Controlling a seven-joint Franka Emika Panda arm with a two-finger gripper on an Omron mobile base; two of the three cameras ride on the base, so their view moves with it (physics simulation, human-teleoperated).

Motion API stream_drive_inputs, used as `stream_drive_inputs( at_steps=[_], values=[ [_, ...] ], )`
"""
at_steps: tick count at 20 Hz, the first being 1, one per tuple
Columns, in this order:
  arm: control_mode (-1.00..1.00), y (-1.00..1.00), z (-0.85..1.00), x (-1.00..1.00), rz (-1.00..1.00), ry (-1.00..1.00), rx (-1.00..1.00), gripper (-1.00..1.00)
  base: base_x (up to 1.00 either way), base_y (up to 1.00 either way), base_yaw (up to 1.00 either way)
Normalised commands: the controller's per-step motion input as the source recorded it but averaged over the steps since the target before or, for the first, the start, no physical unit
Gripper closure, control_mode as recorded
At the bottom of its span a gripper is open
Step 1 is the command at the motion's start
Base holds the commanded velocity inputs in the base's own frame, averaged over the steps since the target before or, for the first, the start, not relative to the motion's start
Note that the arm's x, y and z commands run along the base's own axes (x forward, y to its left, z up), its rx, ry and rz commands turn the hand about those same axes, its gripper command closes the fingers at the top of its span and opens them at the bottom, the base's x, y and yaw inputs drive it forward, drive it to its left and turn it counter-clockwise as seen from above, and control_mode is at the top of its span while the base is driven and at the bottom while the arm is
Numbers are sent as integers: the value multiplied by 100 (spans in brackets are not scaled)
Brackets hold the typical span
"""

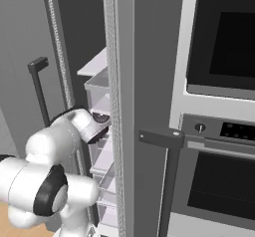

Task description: Place one avocado and one steak in each tupperware on the nearby counter, to pack two identical lunches.

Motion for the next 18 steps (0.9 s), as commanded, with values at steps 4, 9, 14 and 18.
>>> stream_drive_inputs(
  at_steps=[4,9,14,18],
  values=[
    [-100,-1,100,-100,-9,-20,0,100,0,0,0],
    [-100,-2,100,-100,-12,-1,0,100,0,0,0],
    [-100,0,100,-100,-13,37,0,100,0,0,0],
    [-100,0,36,-64,-5,72,-2,100,0,0,0]
  ],
)
